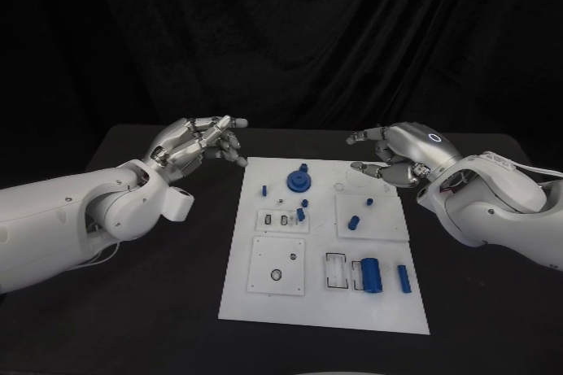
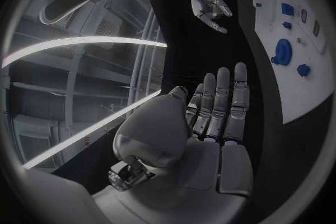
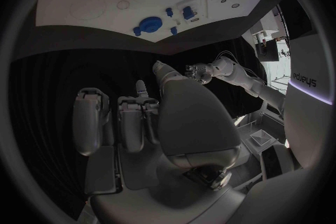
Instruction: Assemble the parts on the task board
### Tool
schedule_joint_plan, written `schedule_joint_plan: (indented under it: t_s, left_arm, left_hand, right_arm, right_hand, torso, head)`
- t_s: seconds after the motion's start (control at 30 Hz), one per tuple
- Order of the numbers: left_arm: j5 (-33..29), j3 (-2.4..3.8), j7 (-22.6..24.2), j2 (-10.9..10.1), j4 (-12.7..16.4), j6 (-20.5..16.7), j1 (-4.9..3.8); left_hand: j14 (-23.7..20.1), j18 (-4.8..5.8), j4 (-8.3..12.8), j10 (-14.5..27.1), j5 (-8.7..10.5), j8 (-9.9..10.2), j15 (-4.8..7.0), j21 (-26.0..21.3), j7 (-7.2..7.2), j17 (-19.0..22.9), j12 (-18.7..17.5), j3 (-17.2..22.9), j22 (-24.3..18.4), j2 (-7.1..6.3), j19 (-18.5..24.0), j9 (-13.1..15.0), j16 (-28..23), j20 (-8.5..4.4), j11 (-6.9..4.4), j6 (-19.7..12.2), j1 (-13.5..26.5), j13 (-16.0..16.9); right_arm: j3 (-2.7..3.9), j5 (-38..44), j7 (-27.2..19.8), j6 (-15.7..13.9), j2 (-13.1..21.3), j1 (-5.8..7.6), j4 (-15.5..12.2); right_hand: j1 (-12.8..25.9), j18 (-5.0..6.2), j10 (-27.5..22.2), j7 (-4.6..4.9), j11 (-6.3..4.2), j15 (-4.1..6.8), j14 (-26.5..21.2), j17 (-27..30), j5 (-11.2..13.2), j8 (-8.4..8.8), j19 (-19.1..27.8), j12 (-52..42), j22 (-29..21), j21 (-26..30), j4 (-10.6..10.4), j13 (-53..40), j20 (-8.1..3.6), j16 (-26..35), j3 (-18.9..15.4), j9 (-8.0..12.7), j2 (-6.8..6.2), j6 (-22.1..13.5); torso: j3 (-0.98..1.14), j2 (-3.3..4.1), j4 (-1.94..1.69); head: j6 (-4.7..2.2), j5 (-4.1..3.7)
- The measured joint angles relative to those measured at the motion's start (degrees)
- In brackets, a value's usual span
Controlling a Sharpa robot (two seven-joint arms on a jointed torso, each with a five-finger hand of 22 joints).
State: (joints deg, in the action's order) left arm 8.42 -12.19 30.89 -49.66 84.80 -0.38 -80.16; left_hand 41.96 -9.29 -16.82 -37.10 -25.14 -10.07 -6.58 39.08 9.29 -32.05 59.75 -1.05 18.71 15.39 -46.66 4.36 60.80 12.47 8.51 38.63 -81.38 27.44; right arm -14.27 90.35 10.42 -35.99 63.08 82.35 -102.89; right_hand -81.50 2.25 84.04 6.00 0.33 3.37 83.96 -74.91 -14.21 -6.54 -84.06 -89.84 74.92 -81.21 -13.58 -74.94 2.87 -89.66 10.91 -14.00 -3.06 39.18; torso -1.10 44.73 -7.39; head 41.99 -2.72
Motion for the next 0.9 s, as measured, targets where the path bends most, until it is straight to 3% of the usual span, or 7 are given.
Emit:
schedule_joint_plan:
  t_s: [0.07, 0.13, 0.17, 0.23, 0.3, 0.57, 0.9]
  left_arm:
    - [0.9, 0.00, -1.7, 0.7, -0.4, 0.0, -0.12]
    - [3.2, 0.02, -4.7, 1.9, -0.9, -0.3, -0.28]
    - [4.4, 0.04, -6.1, 2.4, -1.1, -0.4, -0.32]
    - [8.0, 0.03, -9.2, 3.5, -1.8, -0.8, -0.33]
    - [12.2, 0.00, -12.5, 4.9, -2.4, -1.1, -0.33]
    - [24.3, 0.01, -25.0, 9.6, -4.2, -1.2, -0.34]
    - [35.3, 0.01, -36.7, 11.7, -2.6, -0.2, -0.35]
  left_hand:
    - [5.0, -0.03, -0.3, -2.9, 1.02, -2.0, 1.09, 10.2, 0.44, -10.2, 7.2, 0.3, 6.9, 0.48, -1.8, 0.0, 10.2, -1.58, -1.40, 1.0, 1.6, 7.0]
    - [14.2, 0.13, 0.4, -11.9, 2.56, -4.1, 1.53, 27.2, 0.32, -23.9, 15.4, 1.0, 20.6, 0.55, 0.2, 0.0, 19.3, -3.74, -2.07, 0.9, 2.5, 20.9]
    - [22.7, 2.83, 0.4, -21.2, 3.31, -5.6, 1.93, 37.7, 0.46, -33.1, 20.1, 1.9, 33.6, 0.69, -3.2, 0.0, 23.3, -4.90, -2.35, 1.0, 2.8, 31.0]
    - [37.3, 2.68, 0.3, -36.7, 5.94, -7.6, 3.27, 39.4, 0.42, -41.2, 24.8, 2.0, 36.4, 0.63, 0.8, 0.1, 27.6, -5.02, -2.64, 1.7, 4.6, 43.7]
    - [41.1, 2.68, -0.1, -40.0, 8.02, -8.9, 3.64, 41.5, 0.12, -42.6, 24.8, 1.5, 42.8, 0.58, -8.5, 0.4, 28.9, -4.63, -0.28, 2.6, 6.1, 43.9]
    - [42.0, 4.07, 0.0, -43.6, 12.82, -12.9, 4.13, 44.3, -0.25, -42.9, 24.8, -3.3, 52.4, -0.06, -22.7, 2.6, 29.1, -3.32, -0.61, 5.7, 12.2, 45.4]
    - [42.0, 4.97, 0.6, -46.8, 16.35, -22.8, 5.80, 45.9, -2.53, -42.9, 30.3, -7.0, 56.2, -2.32, -29.4, 13.2, 29.1, -5.31, -5.27, 6.8, 12.0, 47.6]
  right_arm:
    - [0.00, -0.3, 0.0, 0.0, 0.0, -0.09, 0.5]
    - [0.01, -0.7, 0.0, 0.1, 0.1, -0.38, 1.2]
    - [0.01, -0.8, 0.0, 0.1, 0.2, -0.53, 1.5]
    - [0.00, -1.1, 0.1, 0.1, 0.3, -0.90, 2.0]
    - [0.00, -1.3, 0.1, 0.1, 0.5, -1.27, 2.6]
    - [-0.05, -1.7, 0.2, -0.1, 2.7, -3.00, 3.5]
    - [-0.04, -2.0, 0.4, -0.1, 3.0, -4.55, 4.3]
  right_hand:
    - [0.0, 0.00, 0.0, 0.00, 0.00, 0.00, 0.0, 0.0, 0.0, 0.00, 0.0, 0.0, 0.0, 0.0, 0.0, 0.0, 0.00, 0.0, 0.0, 0.0, 0.00, 0.0]
    - [0.0, 0.00, 0.0, 0.16, 0.00, 0.00, 0.0, 0.0, 0.0, 0.00, 0.0, 0.0, 0.0, 0.0, 0.0, 0.0, 0.00, 0.0, 0.0, 0.0, 0.00, 0.2]
    - [0.0, 0.00, 0.0, 0.06, 0.00, 0.00, 0.0, 0.0, 0.0, 0.00, 0.0, 0.0, 0.0, 0.0, 0.0, 0.0, 0.00, 0.0, 0.0, 0.0, 0.00, 0.3]
    - [0.0, 0.00, 0.0, 0.00, 0.00, 0.00, 0.0, 0.0, -0.2, 0.00, 0.0, 0.0, 0.0, -0.2, 0.0, 0.0, 0.00, 0.0, 0.0, 0.1, 0.00, 0.4]
    - [0.0, 0.00, 0.0, 0.00, 0.00, 0.00, 0.0, 0.0, -0.2, 0.00, 0.0, 0.0, 0.0, -0.2, 0.1, 0.0, 0.00, 0.0, 0.1, 0.1, 0.00, 0.4]
    - [0.0, 0.00, 0.0, 0.21, 0.00, 0.00, 0.0, 0.0, -0.6, 0.00, 0.0, 0.0, 0.0, -0.6, 0.2, 0.0, 0.00, 0.0, 0.2, 0.0, 0.00, 0.6]
    - [0.0, 0.00, 0.0, 0.21, -0.01, 0.00, 0.0, 0.0, -0.9, 0.00, 0.0, 0.0, 0.0, -0.6, 0.2, 0.0, 0.00, 0.0, 0.2, 0.1, -0.01, 1.0]
  torso:
    - [0.34, -0.40, 0.14]
    - [0.60, -0.66, 0.22]
    - [0.73, -0.82, 0.28]
    - [1.02, -1.22, 0.39]
    - [1.29, -1.59, 0.51]
    - [2.58, -3.11, 1.35]
    - [4.14, -4.36, 2.62]
  head:
    - [0.16, 0.13]
    - [0.25, 0.16]
    - [0.32, 0.16]
    - [0.78, 0.41]
    - [1.30, 0.71]
    - [3.63, 2.27]
    - [6.60, 2.89]
